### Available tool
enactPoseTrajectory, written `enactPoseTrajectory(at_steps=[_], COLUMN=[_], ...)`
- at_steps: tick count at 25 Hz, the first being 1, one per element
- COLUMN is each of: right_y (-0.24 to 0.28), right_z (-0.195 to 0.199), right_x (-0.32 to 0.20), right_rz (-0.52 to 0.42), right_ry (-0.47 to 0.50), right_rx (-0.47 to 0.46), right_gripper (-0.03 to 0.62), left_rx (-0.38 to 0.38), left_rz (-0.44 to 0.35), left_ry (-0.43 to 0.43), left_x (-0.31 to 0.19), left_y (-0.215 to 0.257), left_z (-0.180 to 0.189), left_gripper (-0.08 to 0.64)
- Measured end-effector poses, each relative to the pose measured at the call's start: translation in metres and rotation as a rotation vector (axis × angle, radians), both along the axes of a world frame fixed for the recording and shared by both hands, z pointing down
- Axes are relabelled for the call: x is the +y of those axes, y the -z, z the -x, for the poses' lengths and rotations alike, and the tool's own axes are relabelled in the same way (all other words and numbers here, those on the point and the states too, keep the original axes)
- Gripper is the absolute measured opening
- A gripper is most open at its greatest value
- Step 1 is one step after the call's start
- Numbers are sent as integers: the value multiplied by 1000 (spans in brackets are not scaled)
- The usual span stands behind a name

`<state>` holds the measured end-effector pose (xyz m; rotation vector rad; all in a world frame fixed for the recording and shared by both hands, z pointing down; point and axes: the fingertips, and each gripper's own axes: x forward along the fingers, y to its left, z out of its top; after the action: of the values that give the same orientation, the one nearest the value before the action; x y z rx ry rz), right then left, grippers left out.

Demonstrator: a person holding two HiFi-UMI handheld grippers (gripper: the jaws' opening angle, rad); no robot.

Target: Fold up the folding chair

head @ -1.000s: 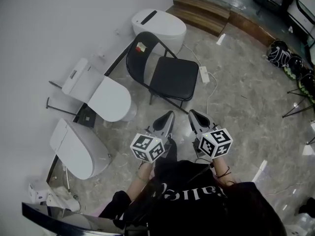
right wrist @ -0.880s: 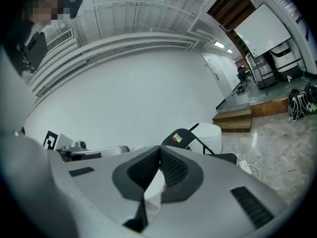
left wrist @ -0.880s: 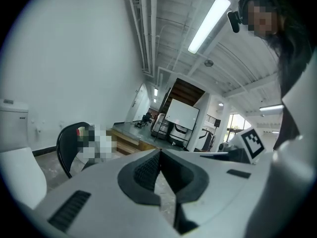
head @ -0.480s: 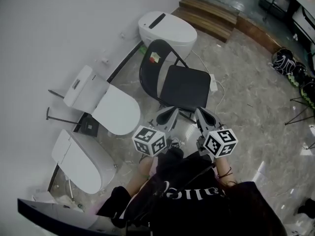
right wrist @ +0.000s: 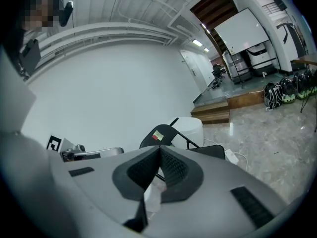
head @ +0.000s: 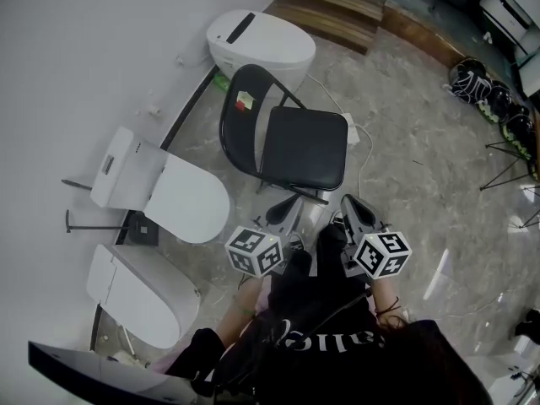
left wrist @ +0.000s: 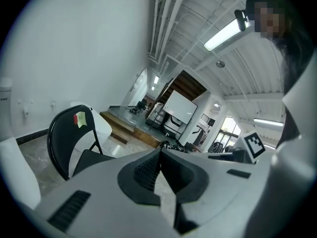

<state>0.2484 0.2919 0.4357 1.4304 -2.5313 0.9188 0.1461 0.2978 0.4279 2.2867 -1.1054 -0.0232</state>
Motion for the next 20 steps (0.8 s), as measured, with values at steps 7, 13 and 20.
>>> enactPoseTrajectory(at_steps=[7, 13, 20], right_y=[-17, -31, -60], right_z=[-7, -27, -64], right_x=[-33, -65, -115], right_rz=[27, 50, 103], right_ry=[-1, 3, 58], right_rx=[1, 7, 44], right_gripper=[14, 14, 14], left_rx=[-28, -112, -122], left_rz=[25, 90, 121], left_ry=[25, 54, 159], left_x=[-28, -58, -124], left_y=[-14, -35, -47], left_z=[3, 7, 19], left_gripper=[3, 3, 5])
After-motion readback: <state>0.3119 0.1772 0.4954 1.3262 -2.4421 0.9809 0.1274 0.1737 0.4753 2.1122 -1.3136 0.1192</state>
